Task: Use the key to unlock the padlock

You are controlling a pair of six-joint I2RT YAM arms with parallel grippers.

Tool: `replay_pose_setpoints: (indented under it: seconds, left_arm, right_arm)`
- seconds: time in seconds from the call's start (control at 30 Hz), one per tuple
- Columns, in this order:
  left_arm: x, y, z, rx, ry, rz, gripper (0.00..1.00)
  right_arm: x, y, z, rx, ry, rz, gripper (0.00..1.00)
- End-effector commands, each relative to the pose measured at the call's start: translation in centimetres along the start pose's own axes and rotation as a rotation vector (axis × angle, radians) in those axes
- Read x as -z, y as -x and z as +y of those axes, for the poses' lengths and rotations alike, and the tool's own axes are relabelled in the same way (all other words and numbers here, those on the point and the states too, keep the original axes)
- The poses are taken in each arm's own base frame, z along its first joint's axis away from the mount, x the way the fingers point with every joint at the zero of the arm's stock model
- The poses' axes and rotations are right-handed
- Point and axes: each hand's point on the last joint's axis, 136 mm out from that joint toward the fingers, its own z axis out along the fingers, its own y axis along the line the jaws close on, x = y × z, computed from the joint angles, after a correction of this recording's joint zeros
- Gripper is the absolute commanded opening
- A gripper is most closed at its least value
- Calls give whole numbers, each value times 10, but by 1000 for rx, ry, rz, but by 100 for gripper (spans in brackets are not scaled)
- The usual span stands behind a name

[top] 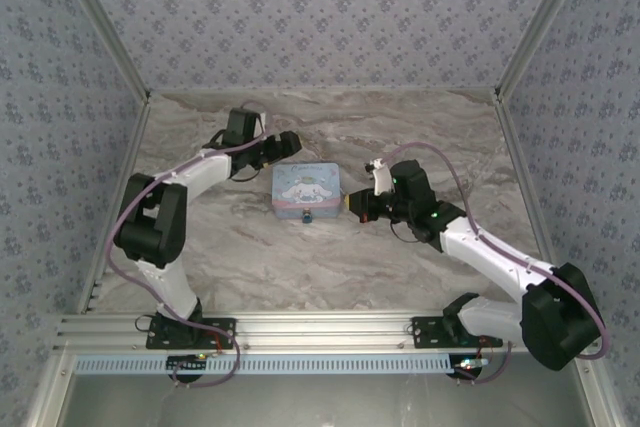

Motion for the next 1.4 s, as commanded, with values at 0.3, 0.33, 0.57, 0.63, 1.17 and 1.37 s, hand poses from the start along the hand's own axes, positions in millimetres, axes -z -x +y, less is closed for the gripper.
replay_pose_setpoints:
  seconds: [0.3,0.33,0.57,0.63,1.17,1.37]
  left_arm:
    - [108,-30,-18,-112,-39,-151,95]
    - [110,-41,-21,-120,-56,-143,95]
    - [103,-118,-32,-115,-193,-51,88]
    - [98,-133,-32,-102,-211,-30,86]
    - [47,-123,-22,-79,-162,-29,82]
    - [33,-98,-20,-109,-167,-52,82]
  right_arm:
    - [-17,3,7,0,36,33,0]
    - [-20,4,7,-1,41,37,0]
    - [-38,14,8,-26,81,36,0]
    - [-44,15,5,-39,82,39,0]
    - [-56,23,-13,-87,76,52,0]
    - [-65,29,-16,-110,96,51,0]
